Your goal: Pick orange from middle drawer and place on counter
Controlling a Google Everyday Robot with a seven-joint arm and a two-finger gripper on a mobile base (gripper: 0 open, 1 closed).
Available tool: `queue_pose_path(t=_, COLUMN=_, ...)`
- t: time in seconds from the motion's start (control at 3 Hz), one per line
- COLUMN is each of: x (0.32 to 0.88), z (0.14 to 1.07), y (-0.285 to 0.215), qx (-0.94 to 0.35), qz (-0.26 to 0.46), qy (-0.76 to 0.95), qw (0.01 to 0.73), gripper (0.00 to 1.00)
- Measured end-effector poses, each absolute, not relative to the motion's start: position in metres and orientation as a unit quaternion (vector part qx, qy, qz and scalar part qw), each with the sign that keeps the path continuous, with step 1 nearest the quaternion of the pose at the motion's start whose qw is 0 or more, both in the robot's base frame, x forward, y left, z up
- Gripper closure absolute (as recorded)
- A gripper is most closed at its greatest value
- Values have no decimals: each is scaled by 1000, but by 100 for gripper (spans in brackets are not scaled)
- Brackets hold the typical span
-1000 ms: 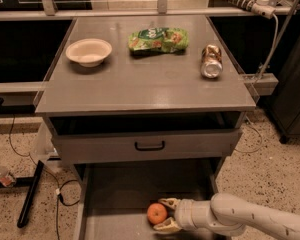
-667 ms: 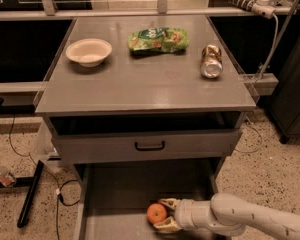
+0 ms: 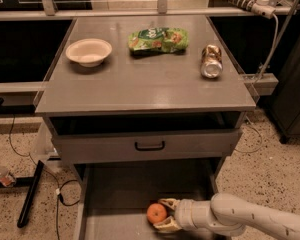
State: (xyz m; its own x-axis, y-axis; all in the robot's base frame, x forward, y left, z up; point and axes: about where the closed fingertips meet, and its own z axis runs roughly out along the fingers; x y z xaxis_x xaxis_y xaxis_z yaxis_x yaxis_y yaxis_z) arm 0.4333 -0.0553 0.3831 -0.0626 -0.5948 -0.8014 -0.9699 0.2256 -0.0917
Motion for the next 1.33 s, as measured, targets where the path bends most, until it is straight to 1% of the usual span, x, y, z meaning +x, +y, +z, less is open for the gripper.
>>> queue_pose_path(t=0.67, x=428, z=390, y=-60, qx=-564, qz=257, qy=688, qw=378, gripper=100)
queue_pose_path(t=1.0, x=421, z=426, y=-72, qx=-552, qz=267, qy=684, qw=394, gripper=100)
queue_pose_path(t=1.33, x=416, z=483, y=-93, qx=-553, qz=265, qy=673, qw=415, gripper=100)
